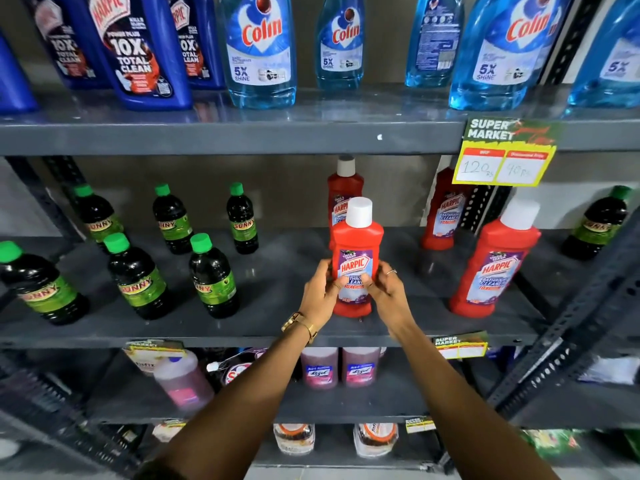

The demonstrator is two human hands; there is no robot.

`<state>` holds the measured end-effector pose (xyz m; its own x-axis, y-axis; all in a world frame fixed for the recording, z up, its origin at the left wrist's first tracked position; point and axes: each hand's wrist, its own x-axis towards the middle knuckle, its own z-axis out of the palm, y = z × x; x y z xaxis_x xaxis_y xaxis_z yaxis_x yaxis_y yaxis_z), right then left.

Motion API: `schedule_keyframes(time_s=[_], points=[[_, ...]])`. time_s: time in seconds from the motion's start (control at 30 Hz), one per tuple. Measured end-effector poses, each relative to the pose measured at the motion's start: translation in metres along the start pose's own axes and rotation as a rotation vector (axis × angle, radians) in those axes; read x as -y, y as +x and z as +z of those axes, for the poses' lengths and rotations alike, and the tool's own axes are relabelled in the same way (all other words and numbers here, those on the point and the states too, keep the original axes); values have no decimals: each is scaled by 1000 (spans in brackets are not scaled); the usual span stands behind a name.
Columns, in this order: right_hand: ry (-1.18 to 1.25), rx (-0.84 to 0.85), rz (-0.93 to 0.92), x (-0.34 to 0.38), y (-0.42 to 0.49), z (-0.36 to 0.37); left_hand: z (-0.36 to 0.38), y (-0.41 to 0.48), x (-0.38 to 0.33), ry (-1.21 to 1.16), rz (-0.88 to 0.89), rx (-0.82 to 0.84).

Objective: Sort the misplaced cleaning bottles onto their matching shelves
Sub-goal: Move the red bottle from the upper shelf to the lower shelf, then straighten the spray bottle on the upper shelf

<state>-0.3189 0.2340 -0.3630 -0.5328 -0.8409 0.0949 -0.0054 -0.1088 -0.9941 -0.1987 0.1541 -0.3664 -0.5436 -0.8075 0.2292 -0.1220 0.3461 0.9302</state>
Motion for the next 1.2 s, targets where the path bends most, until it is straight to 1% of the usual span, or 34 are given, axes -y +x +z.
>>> schedule_keyframes(time_s=[0.07, 0.13, 0.2, 0.23, 0.27, 0.33, 0.37, 0.4, 0.47, 0.53, 0.57, 0.63, 0.67, 0.7, 0.77, 0.83, 0.93, 1.03, 1.2], points=[[27, -58, 28, 5, -7, 3, -6, 0, -3, 13, -105, 52], [83, -164, 113, 10, -18, 6, -18, -3, -11, 37, -189, 45], [6, -264, 127, 22, -36, 9, -34, -6, -28, 75, -148, 15], [-73, -290, 67, 30, -47, 11, -42, -10, -42, 104, -106, 32], [-143, -297, -38, 41, -58, 14, -50, -13, -59, 141, -59, 77], [-248, -243, -279, 74, -76, 24, -65, -22, -102, 215, 58, 194], [-282, -200, -389, 94, -80, 28, -72, -25, -125, 256, 138, 230], [-289, -157, -483, 117, -80, 32, -80, -26, -149, 296, 217, 230], [-208, -84, -637, 170, -74, 37, -101, -25, -197, 323, 360, 127], [-68, -44, -732, 224, -61, 40, -124, -18, -241, 238, 472, -52], [-31, -34, -748, 247, -50, 44, -135, -11, -257, 214, 526, -157], [-63, -34, -709, 283, -21, 57, -156, 8, -282, 300, 596, -355], [-99, -26, -642, 296, -7, 65, -164, 21, -286, 352, 562, -406], [-130, 1, -553, 310, 8, 74, -173, 36, -290, 386, 489, -428], [-204, 87, -368, 324, 31, 93, -186, 60, -289, 392, 320, -397], [-292, 146, -289, 329, 48, 110, -190, 77, -287, 314, 211, -309], [-273, 174, -296, 326, 63, 125, -193, 86, -285, 274, 153, -231], [-237, 203, -325, 323, 68, 127, -200, 87, -283, 277, 144, -225], [-324, 185, -394, 322, 66, 105, -189, 80, -289, 243, 164, -204]])
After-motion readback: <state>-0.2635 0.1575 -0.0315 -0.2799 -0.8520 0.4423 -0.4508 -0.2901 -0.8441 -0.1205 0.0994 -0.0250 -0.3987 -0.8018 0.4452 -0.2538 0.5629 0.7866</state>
